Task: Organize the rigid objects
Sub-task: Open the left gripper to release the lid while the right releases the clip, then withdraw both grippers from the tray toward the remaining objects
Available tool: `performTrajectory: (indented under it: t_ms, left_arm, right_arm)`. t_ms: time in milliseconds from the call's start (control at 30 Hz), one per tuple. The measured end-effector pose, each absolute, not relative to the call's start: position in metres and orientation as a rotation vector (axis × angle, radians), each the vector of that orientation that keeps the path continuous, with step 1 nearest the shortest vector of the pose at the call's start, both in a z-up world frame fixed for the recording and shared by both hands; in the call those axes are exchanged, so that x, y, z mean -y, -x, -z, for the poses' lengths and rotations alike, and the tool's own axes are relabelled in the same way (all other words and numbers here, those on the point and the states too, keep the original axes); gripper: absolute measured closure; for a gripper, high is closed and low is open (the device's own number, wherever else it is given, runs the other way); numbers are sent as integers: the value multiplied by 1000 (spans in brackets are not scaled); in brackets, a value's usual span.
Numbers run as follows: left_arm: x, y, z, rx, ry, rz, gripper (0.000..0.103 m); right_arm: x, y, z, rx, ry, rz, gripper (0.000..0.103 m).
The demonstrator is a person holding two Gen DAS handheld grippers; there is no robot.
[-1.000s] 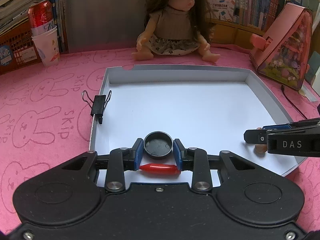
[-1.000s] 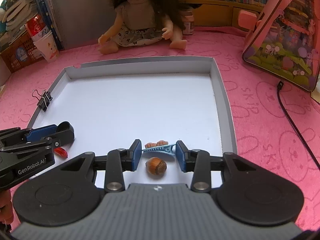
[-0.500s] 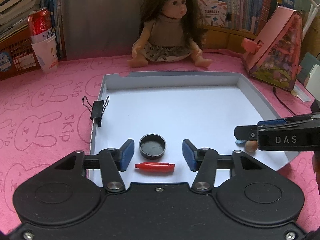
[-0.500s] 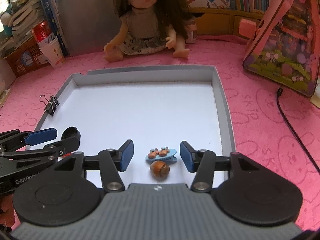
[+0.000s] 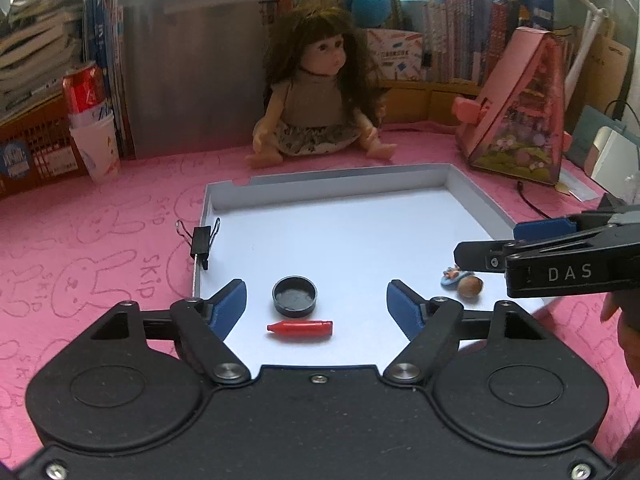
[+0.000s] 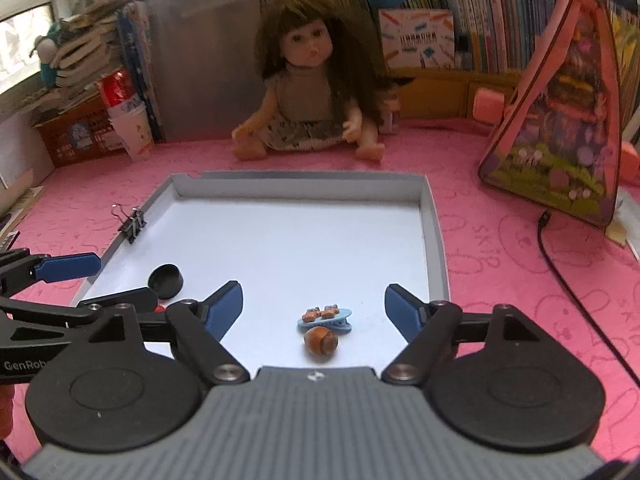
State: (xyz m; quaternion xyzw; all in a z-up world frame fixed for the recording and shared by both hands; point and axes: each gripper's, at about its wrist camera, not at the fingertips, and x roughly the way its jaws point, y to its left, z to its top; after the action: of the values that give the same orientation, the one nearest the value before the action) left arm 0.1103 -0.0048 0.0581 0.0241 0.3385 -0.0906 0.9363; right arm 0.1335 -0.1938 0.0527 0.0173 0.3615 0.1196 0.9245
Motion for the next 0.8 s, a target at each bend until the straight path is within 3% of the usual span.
performTrajectory:
  t_ms: [267,800]
  left_arm:
    - [2,-77,-66,-658,-44,218,22]
    - [-11,-23,-62,-661,-6,251,21]
  right_arm:
    - [200,-97,-62,-607,8,-268,6]
    - [224,-40,-51,-511,62,-294,4]
